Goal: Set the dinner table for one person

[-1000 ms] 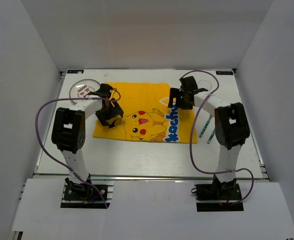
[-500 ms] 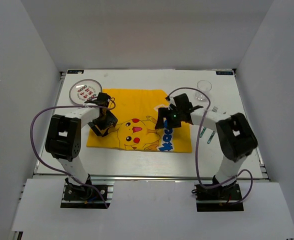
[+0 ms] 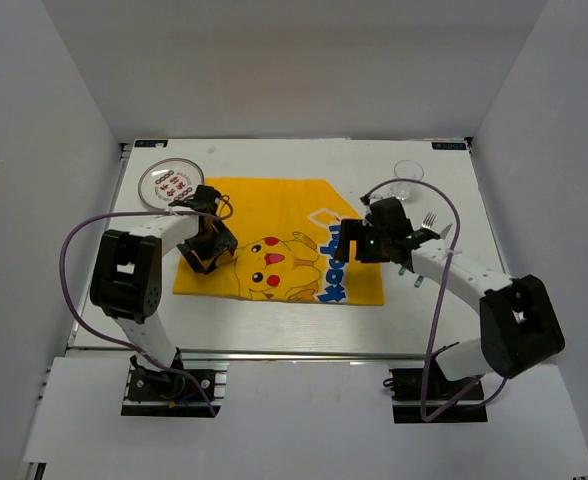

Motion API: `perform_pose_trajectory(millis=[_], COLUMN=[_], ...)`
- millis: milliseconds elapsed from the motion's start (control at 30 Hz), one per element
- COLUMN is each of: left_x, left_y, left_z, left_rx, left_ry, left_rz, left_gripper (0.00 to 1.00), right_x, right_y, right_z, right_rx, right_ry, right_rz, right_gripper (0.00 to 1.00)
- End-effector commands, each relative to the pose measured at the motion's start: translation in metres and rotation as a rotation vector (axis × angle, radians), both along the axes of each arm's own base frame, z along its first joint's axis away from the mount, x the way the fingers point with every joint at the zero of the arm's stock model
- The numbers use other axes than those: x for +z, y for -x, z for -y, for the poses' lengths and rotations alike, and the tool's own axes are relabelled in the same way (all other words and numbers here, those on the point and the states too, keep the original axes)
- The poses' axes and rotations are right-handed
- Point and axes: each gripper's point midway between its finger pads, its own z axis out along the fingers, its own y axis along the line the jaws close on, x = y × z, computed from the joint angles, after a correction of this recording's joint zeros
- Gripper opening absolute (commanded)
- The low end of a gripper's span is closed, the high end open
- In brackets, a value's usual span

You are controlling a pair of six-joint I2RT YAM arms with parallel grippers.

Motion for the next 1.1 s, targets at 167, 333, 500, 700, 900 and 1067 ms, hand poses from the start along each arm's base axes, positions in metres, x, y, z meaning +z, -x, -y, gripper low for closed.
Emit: perform_pose_trajectory(millis=[167,333,500,700,900,1067], left_x=[-0.015,-0.023,-0.012,0.033,0.091,0.090], left_y=[-0.026,-0.056,-0.095,-0.127,-0.097,-0.028], left_z=[0.030,0.038,0.040,0.044,0.033,0.021], left_rx=[-0.027,-0.007,-0.006,-0.020,-0.038,0.038], left_ry=[0.041,0.061,0.046,0.042,0.017,0.041], left_rz=[-0.023,-0.034,-0.028,0.056,0.146,0.125], left_gripper=[0.94,0.95,0.96,0.96,0.98,0.98], right_x=[-0.077,-0.085,-0.064,-0.008,0.045,0.018], right_y=[-0.004,-0.054,-0.102,-0.130,-0.063,0.020], right_z=[0.005,0.035,0.049,0.043,0.026,0.007], right_rx=[-0.075,-0.222,-0.286,-0.260,-0.210,-0.134], right_ry=[0.138,0.381,0.418,0.344,0.078,-0.162], right_rz=[-0.211,-0.197,-0.139,-0.026,0.040,-0.089], right_gripper=[0.89,0.89,0.89,0.89,0.89,0.89])
